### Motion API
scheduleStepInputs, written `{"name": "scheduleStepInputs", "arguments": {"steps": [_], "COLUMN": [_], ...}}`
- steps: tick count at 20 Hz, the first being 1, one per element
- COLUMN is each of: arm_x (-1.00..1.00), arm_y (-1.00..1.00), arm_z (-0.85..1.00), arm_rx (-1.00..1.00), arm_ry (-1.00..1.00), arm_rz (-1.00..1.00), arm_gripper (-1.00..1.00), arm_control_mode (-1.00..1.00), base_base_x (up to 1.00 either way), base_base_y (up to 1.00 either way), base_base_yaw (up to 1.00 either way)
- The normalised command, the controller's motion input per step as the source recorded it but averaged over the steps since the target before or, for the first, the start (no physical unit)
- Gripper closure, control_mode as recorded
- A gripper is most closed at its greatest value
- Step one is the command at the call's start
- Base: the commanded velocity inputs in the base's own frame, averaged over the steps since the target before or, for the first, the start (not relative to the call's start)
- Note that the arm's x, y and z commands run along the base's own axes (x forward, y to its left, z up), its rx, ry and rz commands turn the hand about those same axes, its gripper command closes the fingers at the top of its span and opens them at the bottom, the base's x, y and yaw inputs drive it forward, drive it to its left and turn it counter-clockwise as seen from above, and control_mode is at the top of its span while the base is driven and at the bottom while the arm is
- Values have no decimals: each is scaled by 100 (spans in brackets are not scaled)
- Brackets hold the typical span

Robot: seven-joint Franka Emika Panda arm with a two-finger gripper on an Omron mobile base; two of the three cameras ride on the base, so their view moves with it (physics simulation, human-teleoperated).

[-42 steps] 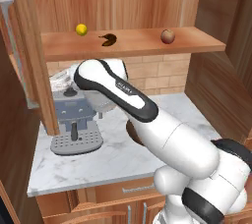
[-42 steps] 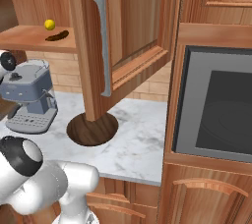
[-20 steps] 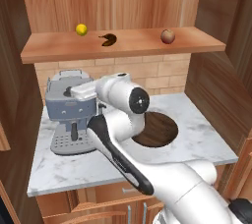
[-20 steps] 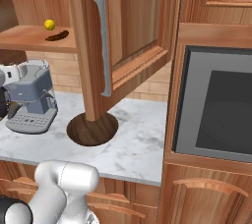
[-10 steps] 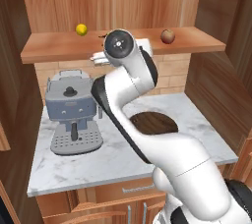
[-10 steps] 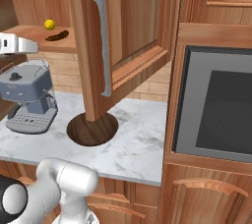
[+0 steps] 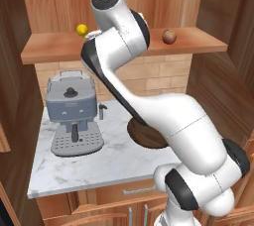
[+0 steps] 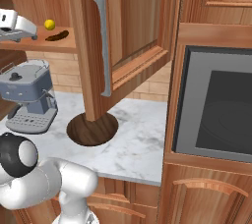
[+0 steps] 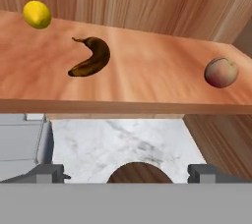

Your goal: Open the cabinet. Pick the banana and peach from the cabinet and place them into the bowl. Then close the cabinet.

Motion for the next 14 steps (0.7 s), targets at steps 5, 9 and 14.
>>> {"name": "scheduleStepInputs", "arguments": {"steps": [5, 9, 14], "arm_x": [0, 0, -1], "arm_y": [-8, 0, -4], "arm_z": [0, 0, 0], "arm_rx": [0, 0, 2], "arm_ry": [0, 0, 0], "arm_rz": [1, 0, -2], "arm_gripper": [-100, -100, -100], "arm_control_mode": [-100, -100, -100], "base_base_x": [0, 0, 0], "base_base_y": [0, 0, 0], "base_base_yaw": [0, 0, 0]}}
